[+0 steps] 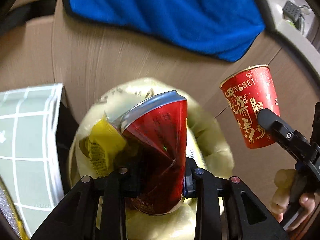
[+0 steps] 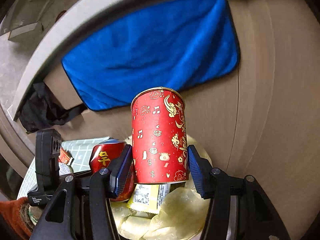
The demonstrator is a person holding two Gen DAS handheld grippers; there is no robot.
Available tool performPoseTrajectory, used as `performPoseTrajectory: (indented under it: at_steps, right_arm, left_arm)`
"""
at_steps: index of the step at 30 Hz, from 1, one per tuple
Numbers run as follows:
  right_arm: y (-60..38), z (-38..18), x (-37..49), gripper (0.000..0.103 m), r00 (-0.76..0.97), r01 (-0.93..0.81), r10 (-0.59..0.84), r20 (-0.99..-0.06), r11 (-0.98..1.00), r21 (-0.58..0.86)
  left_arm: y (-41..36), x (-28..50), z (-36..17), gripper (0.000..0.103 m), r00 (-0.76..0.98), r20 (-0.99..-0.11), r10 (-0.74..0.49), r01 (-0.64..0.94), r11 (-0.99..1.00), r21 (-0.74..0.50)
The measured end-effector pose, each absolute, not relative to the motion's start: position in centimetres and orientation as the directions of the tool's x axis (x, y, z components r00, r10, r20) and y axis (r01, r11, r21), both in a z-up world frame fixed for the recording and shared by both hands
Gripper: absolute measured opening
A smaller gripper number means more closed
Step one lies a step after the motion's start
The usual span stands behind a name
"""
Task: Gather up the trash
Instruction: 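Carry the red can and red cup to the bin and release both, then grasp the clear plastic packaging with the left gripper while the right grasps white tissue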
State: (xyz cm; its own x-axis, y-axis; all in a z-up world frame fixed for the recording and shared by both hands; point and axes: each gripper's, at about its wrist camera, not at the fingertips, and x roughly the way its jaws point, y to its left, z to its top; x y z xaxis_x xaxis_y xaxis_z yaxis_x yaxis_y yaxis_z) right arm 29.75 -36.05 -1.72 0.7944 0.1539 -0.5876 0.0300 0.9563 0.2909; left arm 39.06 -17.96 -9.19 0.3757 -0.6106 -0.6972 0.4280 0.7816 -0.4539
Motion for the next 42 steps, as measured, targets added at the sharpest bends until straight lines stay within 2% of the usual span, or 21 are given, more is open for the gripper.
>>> performPoseTrajectory:
  at_steps: [2, 5, 7, 12, 18, 24, 29, 33, 42]
  right_arm:
    - [-36.1, -2.6, 30.4, 0.052, 0.784, 0.037, 0.154, -0.602, 0.955, 0.294]
    - [-36.4, -3.4, 31.1, 0.052, 0.773, 0.048, 0.162, -0.614, 0.949, 0.310]
    - [-36.5, -3.7, 31.4, 0.052, 0.770, 0.054, 0.164, -0.617, 0.946, 0.319]
    - [-35.8, -3.7, 31.6, 0.054, 0.775, 0.044, 0.163, -0.610, 0.949, 0.311]
    - [-35.0, -4.5, 31.9, 0.063, 0.752, 0.044, 0.179, -0.634, 0.947, 0.319]
    - [-34.1, -4.1, 30.6, 0.064, 0.752, 0.037, 0.179, -0.635, 0.950, 0.311]
    - [-32.1, -2.0, 29.1, 0.064, 0.776, 0.024, 0.140, -0.616, 0.968, 0.252]
    - [-29.0, -0.1, 28.0, 0.064, 0.800, -0.027, 0.150, -0.581, 0.976, 0.215]
    - [-18.2, 0.8, 27.1, 0.064, 0.774, -0.232, 0.285, -0.565, 0.958, 0.166]
  left_arm:
    - [-17.9, 39.8, -10.5, 0.031, 0.357, -0.717, -0.599, 0.409, 0.790, -0.457]
    - [-17.4, 40.2, -10.4, 0.034, 0.348, -0.689, -0.636, 0.410, 0.764, -0.498]
    - [-16.8, 40.1, -9.8, 0.050, 0.329, -0.662, -0.674, 0.410, 0.733, -0.543]
    - [-14.4, 38.4, -5.9, 0.063, 0.437, -0.607, -0.664, 0.442, 0.746, -0.498]
    - [-10.4, 37.5, -2.8, 0.064, 0.520, -0.571, -0.635, 0.401, 0.772, -0.493]
    - [-6.4, 35.2, -0.6, 0.064, 0.598, -0.548, -0.585, 0.377, 0.809, -0.451]
    - [-0.7, 32.9, 0.6, 0.064, 0.672, -0.559, -0.486, 0.326, 0.872, -0.366]
    - [4.0, 30.8, 1.2, 0.064, 0.734, -0.543, -0.408, 0.283, 0.911, -0.301]
    - [14.4, 27.7, 1.1, 0.064, 0.804, -0.511, -0.305, 0.139, 0.931, -0.337]
